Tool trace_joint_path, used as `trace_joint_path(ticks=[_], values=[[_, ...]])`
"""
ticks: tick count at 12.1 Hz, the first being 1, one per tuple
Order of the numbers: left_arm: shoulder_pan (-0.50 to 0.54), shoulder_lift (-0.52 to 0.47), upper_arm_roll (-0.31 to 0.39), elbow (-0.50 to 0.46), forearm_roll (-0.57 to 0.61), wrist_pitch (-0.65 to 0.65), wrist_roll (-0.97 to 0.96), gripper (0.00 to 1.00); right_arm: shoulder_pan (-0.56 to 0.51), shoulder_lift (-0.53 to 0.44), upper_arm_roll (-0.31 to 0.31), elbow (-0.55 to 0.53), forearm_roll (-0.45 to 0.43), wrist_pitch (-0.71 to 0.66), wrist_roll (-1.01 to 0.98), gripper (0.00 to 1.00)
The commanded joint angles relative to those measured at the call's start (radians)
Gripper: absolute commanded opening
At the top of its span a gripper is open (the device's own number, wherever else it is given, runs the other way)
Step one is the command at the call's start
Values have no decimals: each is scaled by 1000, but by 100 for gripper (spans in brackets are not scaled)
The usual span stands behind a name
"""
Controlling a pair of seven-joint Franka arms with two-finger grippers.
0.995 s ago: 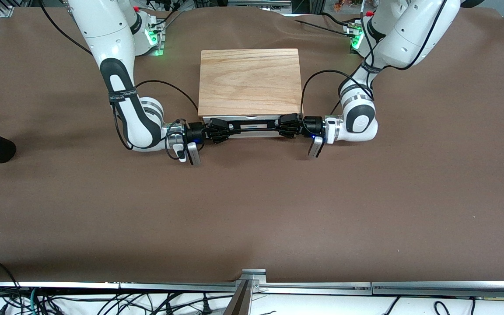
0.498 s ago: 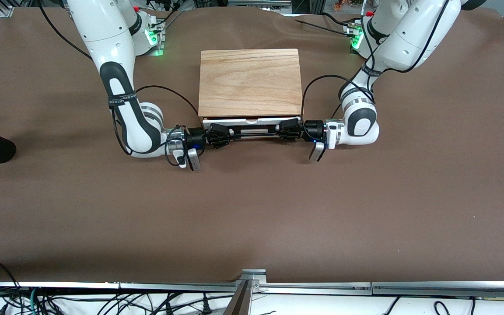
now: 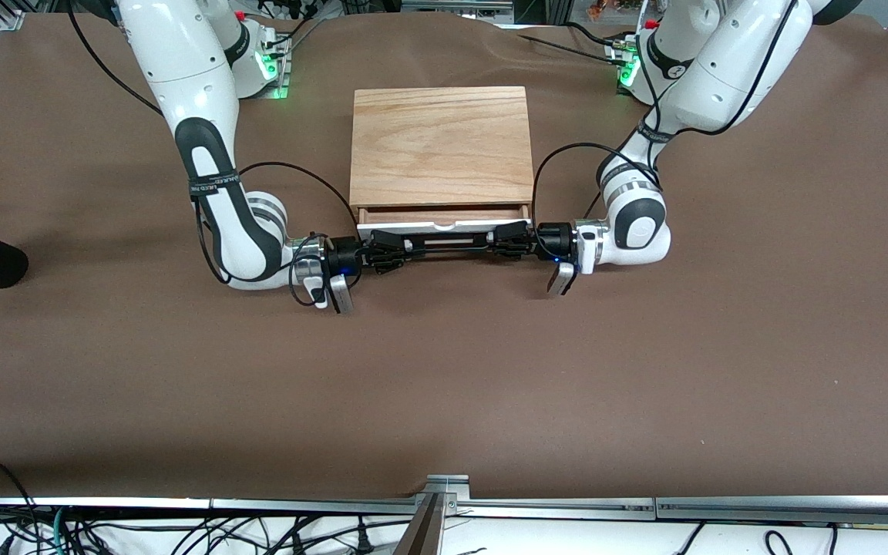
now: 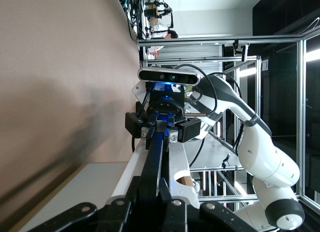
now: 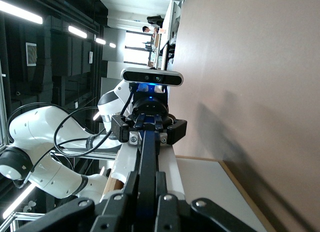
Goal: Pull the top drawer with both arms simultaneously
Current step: 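Pull the handle outward with both grippers, sliding the drawer open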
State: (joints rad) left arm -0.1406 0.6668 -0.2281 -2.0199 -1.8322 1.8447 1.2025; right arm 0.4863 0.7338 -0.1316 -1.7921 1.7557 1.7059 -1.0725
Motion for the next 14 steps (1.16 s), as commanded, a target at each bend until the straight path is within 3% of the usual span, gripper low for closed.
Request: trace_joint_path(ticks=[1,14], values=[[24,13,36,33,59,2,-55,0,-38,27,-23,114,33,38,89,0],[13,112,134,225,129,-1,-195,0,-74,139,-39,318,33,83,201,0]])
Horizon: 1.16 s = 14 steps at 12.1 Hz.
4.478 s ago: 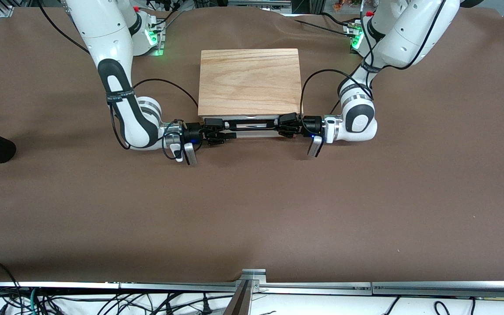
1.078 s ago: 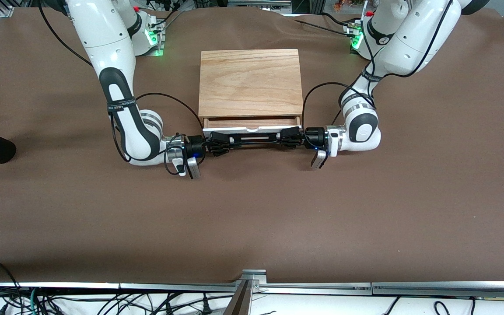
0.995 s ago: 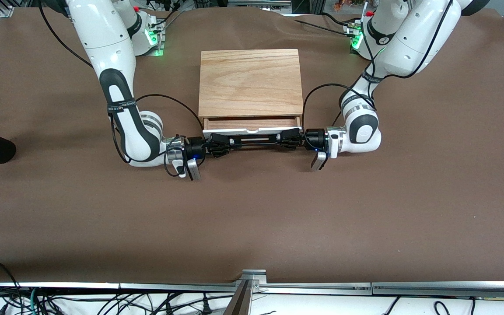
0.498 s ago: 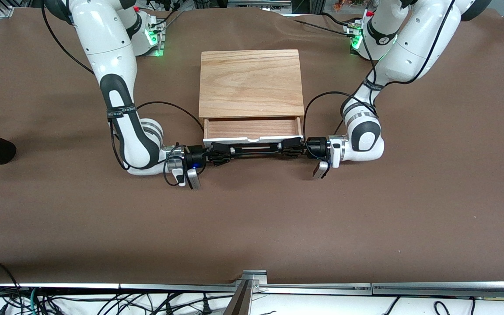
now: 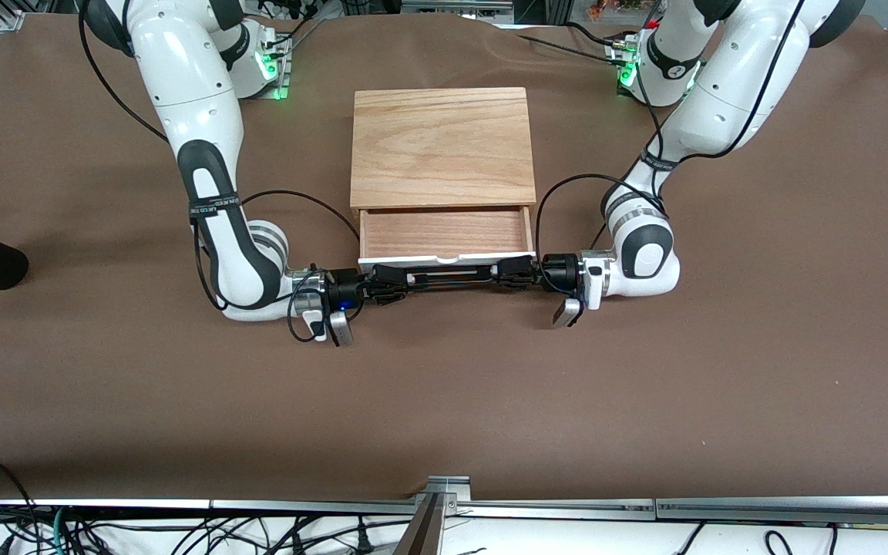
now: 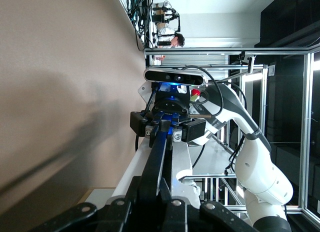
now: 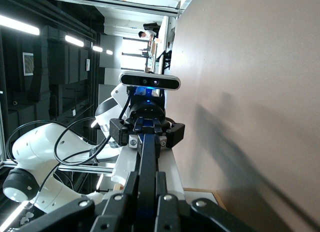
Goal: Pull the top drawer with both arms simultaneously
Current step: 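Pull the handle outward with both grippers, sliding the drawer open, then open both grippers and release the drawer handle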
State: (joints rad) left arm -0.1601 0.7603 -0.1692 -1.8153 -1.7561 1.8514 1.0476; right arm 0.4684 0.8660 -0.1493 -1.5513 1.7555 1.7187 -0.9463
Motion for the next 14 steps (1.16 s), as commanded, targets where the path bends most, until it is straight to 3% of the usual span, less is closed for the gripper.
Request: trace_joint_path(ticks=[1,8,9,10,11,12,13,14], values=[[30,22,79,30,56,-8,-52,0,-56,17,-21,95,35,73,75,0],[27,45,94,91,56,-8,-130,0,-62,50,-21,148,30,93,112,2],[27,45,94,90,56,-8,-130,0,-63,50,-21,148,30,91,112,13],[28,45,94,85,56,-8,-130,0,-63,50,-21,148,32,91,113,41],[30,45,94,80,56,-8,-129,0,-63,48,-21,148,32,88,112,79],[33,45,94,73,56,-8,-127,0,-63,48,-21,146,30,85,103,100],[34,42,94,54,58,-12,-123,0,-71,47,-21,146,22,84,103,100],[36,36,92,36,58,-18,-117,11,-80,45,-21,146,12,82,104,100]])
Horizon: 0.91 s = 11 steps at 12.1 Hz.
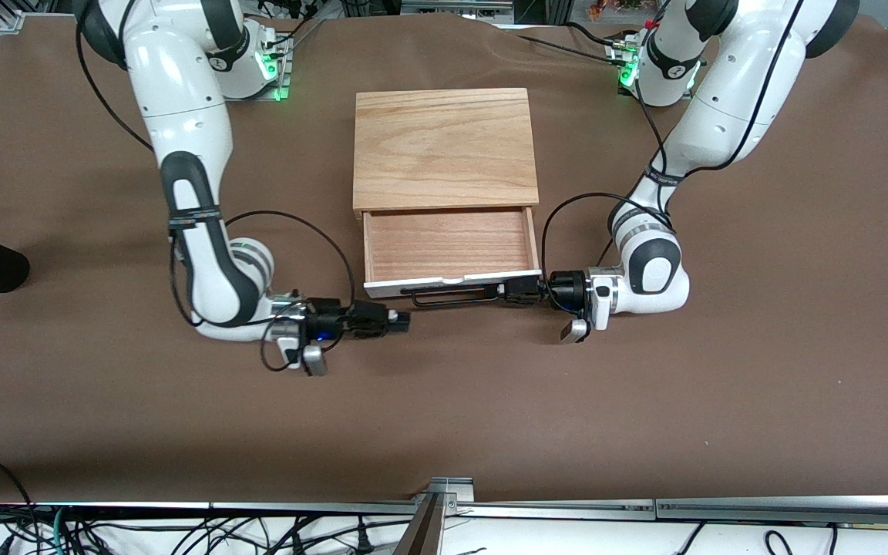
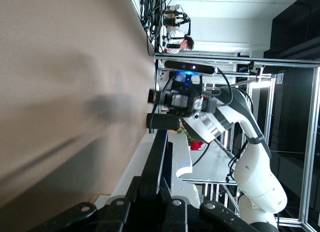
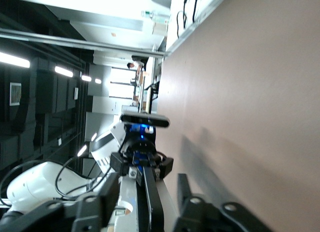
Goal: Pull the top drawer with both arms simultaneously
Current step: 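Open both grippers and release the drawer handle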
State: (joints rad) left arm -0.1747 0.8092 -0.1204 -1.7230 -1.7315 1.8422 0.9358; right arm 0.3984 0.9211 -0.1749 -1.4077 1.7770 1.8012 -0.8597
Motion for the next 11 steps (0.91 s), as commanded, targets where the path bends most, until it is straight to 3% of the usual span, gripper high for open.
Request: trace_joint_path(ticks=[1,2,5,7,9,11], values=[[52,-19,44,-69,33,-11,0,31,-22,-15,5,3,-25,0,21,100],[55,-30,42,-87,33,-11,14,99,-38,-19,5,3,-62,-2,24,100],[61,-51,44,-93,33,-11,11,100,-93,-51,-1,3,-209,-23,25,100],[72,-90,54,-93,67,-1,-15,100,-96,-90,-64,3,-365,-52,71,100],[130,-178,61,-83,247,46,-127,100,-95,-149,-133,4,-593,-57,157,100],[185,-264,68,-82,443,49,-219,100,-95,-211,-153,6,-805,-56,243,100]])
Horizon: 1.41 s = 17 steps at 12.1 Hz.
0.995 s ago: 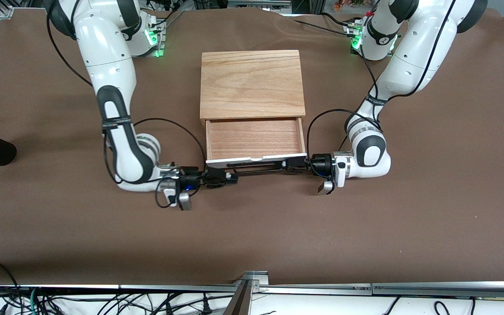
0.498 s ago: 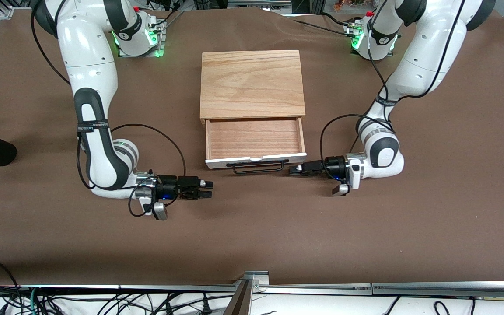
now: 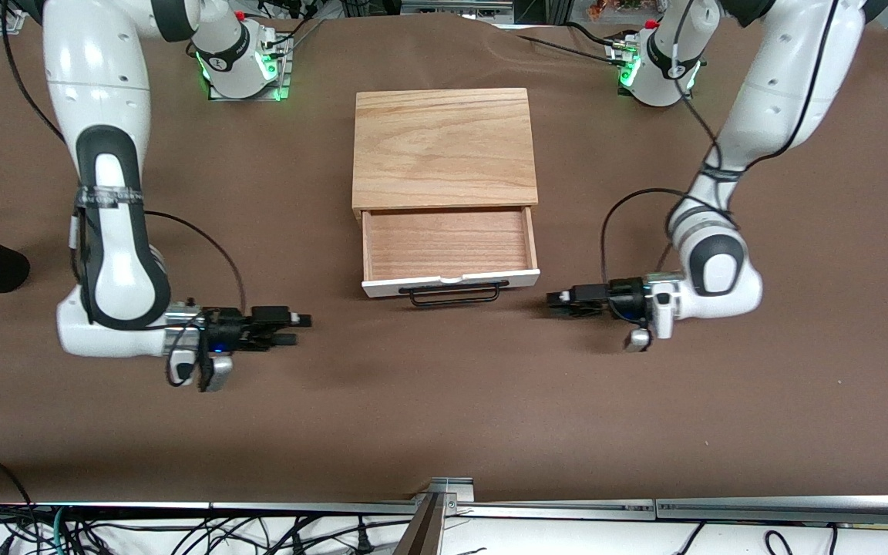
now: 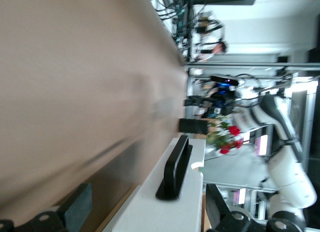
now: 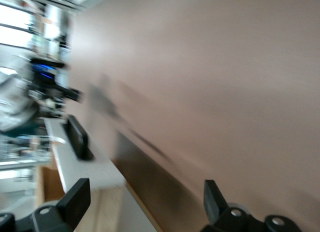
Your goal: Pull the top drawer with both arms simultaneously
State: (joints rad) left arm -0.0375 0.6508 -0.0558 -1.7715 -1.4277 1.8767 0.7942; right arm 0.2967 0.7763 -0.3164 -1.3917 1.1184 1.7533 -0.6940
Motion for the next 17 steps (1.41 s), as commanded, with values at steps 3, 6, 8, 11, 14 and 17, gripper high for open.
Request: trace_joint_path(ticks=[3,6,8,11,14,17], values=[[67,-290,30,-94,450,45,-160,100,16,-127,-74,-9,-370,-8,188,100],[65,-511,28,-132,793,35,-412,100,36,-201,-81,46,-790,-8,339,100],[50,-633,27,-161,1016,-2,-486,100,65,-241,-82,46,-998,-9,409,100],[28,-709,28,-111,1257,-129,-573,100,65,-293,-151,79,-1043,-37,406,100],[18,-709,24,15,1436,-234,-613,100,26,-322,-156,175,-1051,-89,442,100],[4,-700,22,86,1549,-261,-566,100,-94,-473,-62,98,-1054,-61,534,100]])
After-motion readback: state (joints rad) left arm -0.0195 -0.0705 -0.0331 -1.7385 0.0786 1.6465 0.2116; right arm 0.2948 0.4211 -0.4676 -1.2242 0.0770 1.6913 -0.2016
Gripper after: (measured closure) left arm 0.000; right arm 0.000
